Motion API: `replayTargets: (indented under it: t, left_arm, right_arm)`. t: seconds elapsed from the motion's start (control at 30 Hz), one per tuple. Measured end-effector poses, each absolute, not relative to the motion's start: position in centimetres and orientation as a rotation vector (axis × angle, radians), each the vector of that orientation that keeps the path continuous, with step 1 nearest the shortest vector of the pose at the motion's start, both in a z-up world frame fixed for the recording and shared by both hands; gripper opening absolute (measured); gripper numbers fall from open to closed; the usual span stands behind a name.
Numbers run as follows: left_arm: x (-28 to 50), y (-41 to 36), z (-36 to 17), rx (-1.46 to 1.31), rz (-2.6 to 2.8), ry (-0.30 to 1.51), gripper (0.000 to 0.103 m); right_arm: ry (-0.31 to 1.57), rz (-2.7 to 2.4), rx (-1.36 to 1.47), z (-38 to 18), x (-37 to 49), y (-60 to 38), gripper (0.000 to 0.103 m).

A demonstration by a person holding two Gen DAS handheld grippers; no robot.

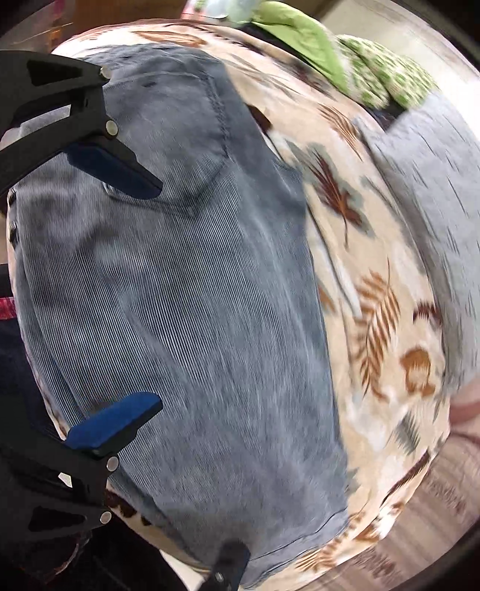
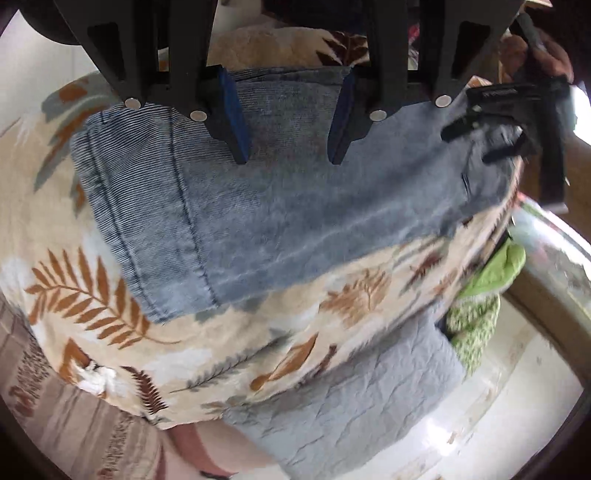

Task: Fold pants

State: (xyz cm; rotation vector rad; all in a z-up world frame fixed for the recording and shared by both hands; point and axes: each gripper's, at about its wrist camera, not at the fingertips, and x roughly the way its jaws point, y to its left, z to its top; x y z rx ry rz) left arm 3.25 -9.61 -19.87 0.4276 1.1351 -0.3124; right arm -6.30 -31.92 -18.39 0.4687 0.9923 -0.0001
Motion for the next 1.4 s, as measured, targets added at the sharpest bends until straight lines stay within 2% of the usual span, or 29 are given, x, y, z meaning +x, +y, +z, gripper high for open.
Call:
replayTargets:
  t: [0.1, 0.7, 0.93, 1.13, 1.4]
  left_arm:
    - [3.5, -10.6, -21.0, 0.450, -0.333, 1.176, 0.103]
    - [1.1, -9.6, -21.7, 0.433, -0.384, 1.255, 0.103]
    - [0.5, -7.0, -20.3, 0.404, -0.313, 1.194, 0.103]
    - [2.6, -3.5, -19.6, 0.388, -0.194, 1.161, 0.103]
    - [4.7, -0.9, -21.2, 0.360, -0.088, 1.190, 0.103]
  right_arm:
    - [1.065, 0.000, 0.450, -20.0, -6.1, -31.6, 0.048]
    - [1.085, 0.019, 0.414, -20.1, -6.3, -31.2, 0.051]
    - [1.082, 0.006, 0.432, -19.7, -6.9, -31.2, 0.051]
    - [0.929, 0.079, 0.477, -17.4, -8.4, -31.3, 0.051]
    - [1.030, 0.090, 0.411, -18.7, -6.7, -29.3, 0.051]
